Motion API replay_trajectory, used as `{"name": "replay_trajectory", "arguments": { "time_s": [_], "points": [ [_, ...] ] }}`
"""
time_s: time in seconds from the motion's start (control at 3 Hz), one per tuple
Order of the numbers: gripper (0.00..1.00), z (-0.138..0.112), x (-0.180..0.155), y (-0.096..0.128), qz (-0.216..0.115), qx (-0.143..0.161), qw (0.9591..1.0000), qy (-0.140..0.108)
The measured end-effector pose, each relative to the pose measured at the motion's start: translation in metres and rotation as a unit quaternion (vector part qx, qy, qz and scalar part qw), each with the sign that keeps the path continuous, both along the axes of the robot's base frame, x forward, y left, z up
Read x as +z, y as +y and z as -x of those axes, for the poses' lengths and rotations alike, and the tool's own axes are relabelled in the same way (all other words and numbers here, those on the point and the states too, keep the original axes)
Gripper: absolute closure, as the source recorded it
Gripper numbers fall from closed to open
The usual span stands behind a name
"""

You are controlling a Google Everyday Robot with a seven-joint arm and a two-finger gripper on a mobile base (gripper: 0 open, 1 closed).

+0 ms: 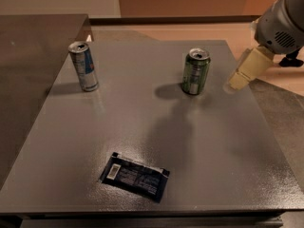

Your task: Move green can near rxbar blueberry

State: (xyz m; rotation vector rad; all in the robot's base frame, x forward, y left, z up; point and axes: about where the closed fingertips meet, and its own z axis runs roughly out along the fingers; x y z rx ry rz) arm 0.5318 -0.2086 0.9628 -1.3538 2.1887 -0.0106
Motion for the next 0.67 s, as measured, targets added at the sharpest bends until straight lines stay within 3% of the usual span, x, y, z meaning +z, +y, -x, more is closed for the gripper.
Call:
{"name": "replay_trajectory", "arguments": {
  "time_s": [0.33, 0.67],
  "points": [
    [0.00, -0.037, -0.006, 0.004, -0.052, -0.017, 0.9985, -0.008],
    [0.00, -0.058, -0.016, 0.021, -0.100, -0.016, 0.9949, 0.001]
  ]
}}
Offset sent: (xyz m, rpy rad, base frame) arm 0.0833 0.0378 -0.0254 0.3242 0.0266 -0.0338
